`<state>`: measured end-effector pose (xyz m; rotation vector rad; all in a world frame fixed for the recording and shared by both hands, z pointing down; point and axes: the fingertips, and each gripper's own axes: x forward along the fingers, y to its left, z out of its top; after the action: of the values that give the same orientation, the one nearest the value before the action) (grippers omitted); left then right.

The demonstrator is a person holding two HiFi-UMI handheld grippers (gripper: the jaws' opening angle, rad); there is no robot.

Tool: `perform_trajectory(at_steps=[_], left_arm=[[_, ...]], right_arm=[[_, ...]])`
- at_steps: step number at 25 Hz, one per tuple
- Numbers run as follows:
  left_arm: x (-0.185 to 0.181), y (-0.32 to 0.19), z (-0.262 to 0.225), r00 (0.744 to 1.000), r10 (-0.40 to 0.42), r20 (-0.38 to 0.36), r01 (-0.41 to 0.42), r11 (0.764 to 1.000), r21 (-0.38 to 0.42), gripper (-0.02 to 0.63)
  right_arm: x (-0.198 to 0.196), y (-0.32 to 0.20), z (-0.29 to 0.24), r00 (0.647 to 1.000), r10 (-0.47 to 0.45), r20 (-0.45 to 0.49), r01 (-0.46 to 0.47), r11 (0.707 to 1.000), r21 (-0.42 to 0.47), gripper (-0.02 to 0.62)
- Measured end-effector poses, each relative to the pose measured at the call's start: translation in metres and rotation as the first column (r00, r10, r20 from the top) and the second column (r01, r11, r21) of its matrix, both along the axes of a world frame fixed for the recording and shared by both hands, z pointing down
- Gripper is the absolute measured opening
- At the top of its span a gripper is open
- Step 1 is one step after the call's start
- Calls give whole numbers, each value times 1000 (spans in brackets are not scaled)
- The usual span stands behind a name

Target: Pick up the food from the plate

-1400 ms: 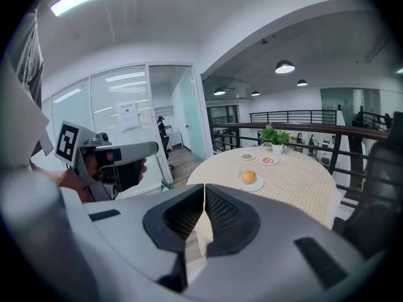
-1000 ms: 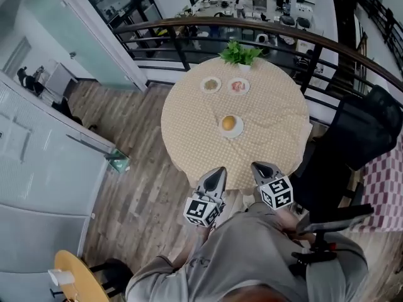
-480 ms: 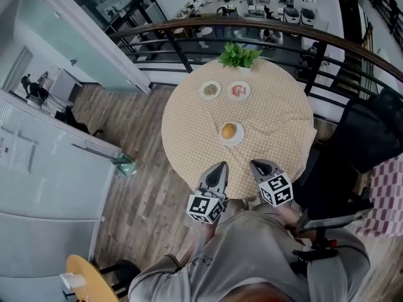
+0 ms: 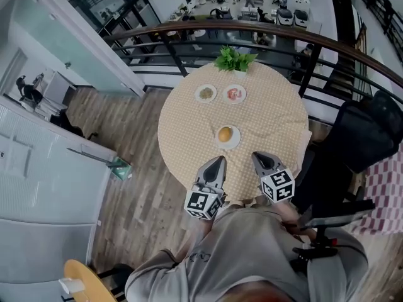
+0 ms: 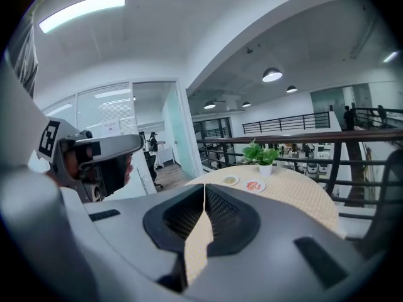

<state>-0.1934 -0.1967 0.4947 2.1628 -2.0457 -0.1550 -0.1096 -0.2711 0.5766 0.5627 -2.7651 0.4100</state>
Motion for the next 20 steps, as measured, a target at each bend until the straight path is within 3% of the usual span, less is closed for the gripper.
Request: perform_trajectory(at_steps=[5, 13, 16, 17, 18, 20], left_arm=[[-12, 6, -6, 1000, 6, 15, -6, 1000, 14, 11], [-15, -4, -7, 1000, 0, 6, 0, 1000, 21, 11], [-20, -5, -2, 997, -58, 52, 57, 998, 12, 11], [-22, -7, 1, 992, -76, 100, 78, 997, -10, 187], [-22, -11, 5, 986, -72, 152, 80, 996, -44, 461], [-20, -15, 10, 977, -45, 209, 65, 994, -87, 468]], right_arm=[[-4, 6, -24, 999, 13, 50, -14, 1000, 23, 15], [-2, 2, -25, 999, 30, 42, -31, 999, 20, 15], [-2, 3, -22, 999, 22, 26, -23, 999, 28, 15], [-1, 4, -21, 1000, 22, 22, -23, 999, 27, 15], [-1, 5, -21, 1000, 25, 18, -25, 999, 25, 15], [-2, 6, -22, 999, 30, 17, -30, 999, 21, 15]])
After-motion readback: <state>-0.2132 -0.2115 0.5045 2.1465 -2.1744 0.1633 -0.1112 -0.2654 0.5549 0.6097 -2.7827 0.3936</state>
